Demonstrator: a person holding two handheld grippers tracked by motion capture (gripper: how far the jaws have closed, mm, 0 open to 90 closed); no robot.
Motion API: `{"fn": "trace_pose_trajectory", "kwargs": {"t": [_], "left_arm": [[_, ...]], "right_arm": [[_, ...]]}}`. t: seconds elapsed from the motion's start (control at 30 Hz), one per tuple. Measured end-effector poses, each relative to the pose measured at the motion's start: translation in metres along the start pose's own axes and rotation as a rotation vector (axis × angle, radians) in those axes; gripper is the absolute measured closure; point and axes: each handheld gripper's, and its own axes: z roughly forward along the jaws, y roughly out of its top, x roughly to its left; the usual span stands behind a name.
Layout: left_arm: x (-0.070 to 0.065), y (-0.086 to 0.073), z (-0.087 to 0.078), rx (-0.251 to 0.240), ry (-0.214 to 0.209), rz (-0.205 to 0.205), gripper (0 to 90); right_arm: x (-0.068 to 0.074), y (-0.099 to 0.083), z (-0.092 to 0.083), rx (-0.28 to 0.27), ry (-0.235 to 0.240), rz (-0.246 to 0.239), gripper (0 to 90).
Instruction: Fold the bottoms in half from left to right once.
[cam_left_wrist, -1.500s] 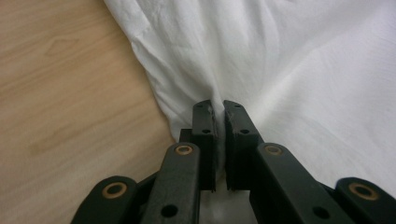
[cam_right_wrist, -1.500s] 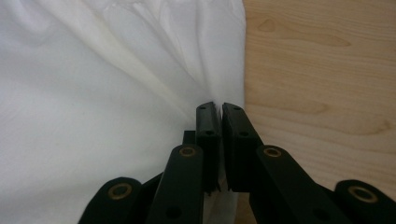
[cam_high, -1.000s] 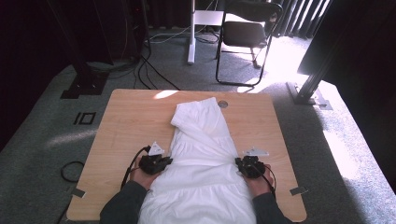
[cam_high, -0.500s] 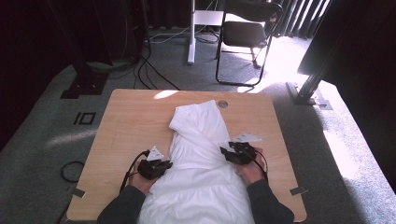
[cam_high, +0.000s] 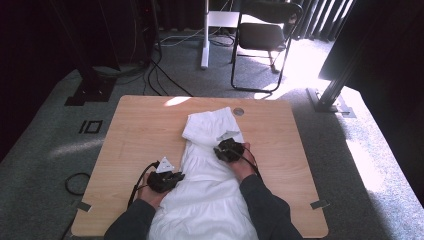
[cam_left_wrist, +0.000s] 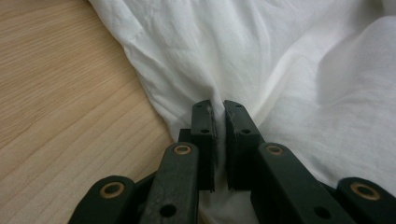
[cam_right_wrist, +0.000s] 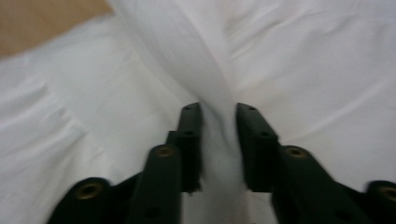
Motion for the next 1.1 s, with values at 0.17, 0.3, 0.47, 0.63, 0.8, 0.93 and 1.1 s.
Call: {"fn": "trace_pose_trajectory", "kwargs": {"t": [0.17, 0.3, 0.47, 0.63, 0.8, 0.93, 1.1], "left_arm": [[-0.001, 0.0, 0.0, 0.001, 0.004, 0.005, 84.3], [-0.002, 0.001, 0.0, 0.003, 0.006, 0.012, 84.3], [-0.005, 0.001, 0.0, 0.007, 0.003, 0.026, 84.4], [-0.002, 0.001, -0.002, 0.015, -0.025, 0.014, 81.3], [0.011, 0.015, -0.023, -0.059, -0.008, -0.028, 60.7], [0.024, 0.047, -0.03, -0.107, 0.012, -0.03, 55.2], [0.033, 0.088, 0.013, -0.082, 0.023, -0.011, 55.7]], "right_arm": [[-0.053, -0.007, -0.038, -0.121, -0.128, 0.196, 88.5], [-0.08, -0.023, -0.034, -0.107, -0.133, 0.302, 88.1], [-0.086, -0.04, -0.002, 0.009, -0.161, 0.327, 71.8], [-0.094, -0.044, -0.002, 0.004, -0.183, 0.394, 58.2], [-0.093, -0.04, -0.014, -0.044, -0.181, 0.368, 53.2], [-0.084, -0.031, -0.024, -0.091, -0.151, 0.304, 52.2], [-0.07, -0.033, -0.007, -0.025, -0.142, 0.248, 51.8]]}}
